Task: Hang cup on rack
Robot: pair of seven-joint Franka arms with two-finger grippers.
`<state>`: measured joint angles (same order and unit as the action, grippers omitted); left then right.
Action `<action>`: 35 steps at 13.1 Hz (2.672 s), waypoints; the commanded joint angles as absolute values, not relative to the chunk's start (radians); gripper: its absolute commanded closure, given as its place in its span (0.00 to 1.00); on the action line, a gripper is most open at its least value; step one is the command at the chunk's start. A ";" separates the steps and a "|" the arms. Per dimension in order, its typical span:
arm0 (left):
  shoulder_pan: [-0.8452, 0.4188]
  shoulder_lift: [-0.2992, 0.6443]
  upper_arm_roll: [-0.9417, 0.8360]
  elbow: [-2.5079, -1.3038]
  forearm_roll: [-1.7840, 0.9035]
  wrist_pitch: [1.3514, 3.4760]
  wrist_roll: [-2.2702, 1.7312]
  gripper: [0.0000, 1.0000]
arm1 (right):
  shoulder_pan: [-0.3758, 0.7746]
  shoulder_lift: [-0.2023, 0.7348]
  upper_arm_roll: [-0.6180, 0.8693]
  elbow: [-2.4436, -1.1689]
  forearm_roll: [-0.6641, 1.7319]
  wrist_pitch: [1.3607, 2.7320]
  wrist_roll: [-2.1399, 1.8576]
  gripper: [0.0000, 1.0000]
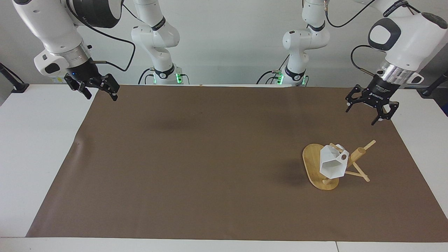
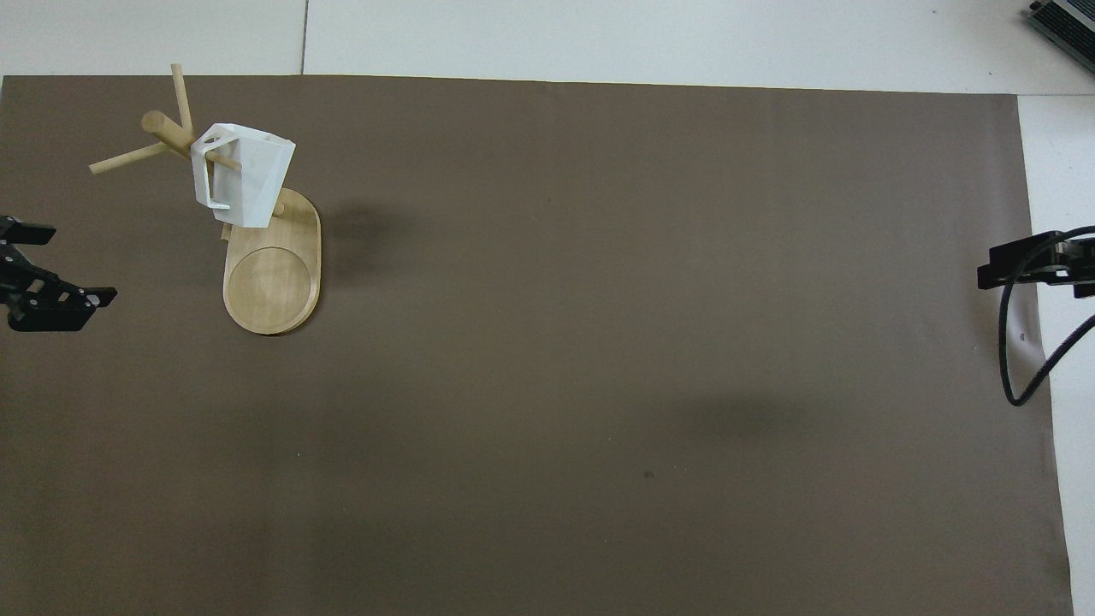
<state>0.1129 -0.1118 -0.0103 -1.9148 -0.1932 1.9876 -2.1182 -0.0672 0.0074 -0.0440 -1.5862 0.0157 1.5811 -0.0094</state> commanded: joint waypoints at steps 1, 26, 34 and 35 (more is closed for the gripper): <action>0.129 -0.115 -0.018 -1.901 -0.132 1.953 -1.978 0.00 | -0.071 -0.018 -0.041 -1.615 0.017 1.592 -0.026 0.00; 0.101 -0.187 -0.040 -1.855 0.024 1.781 -0.130 0.00 | -0.071 -0.018 -0.041 -1.617 0.017 1.592 -0.026 0.00; 0.069 -0.184 -0.051 -1.818 0.017 1.735 0.063 0.00 | -0.071 -0.018 -0.041 -1.617 0.017 1.592 -0.026 0.00; 0.068 -0.184 -0.051 -1.819 0.017 1.735 0.061 0.00 | -0.071 -0.018 -0.041 -1.617 0.017 1.592 -0.026 0.00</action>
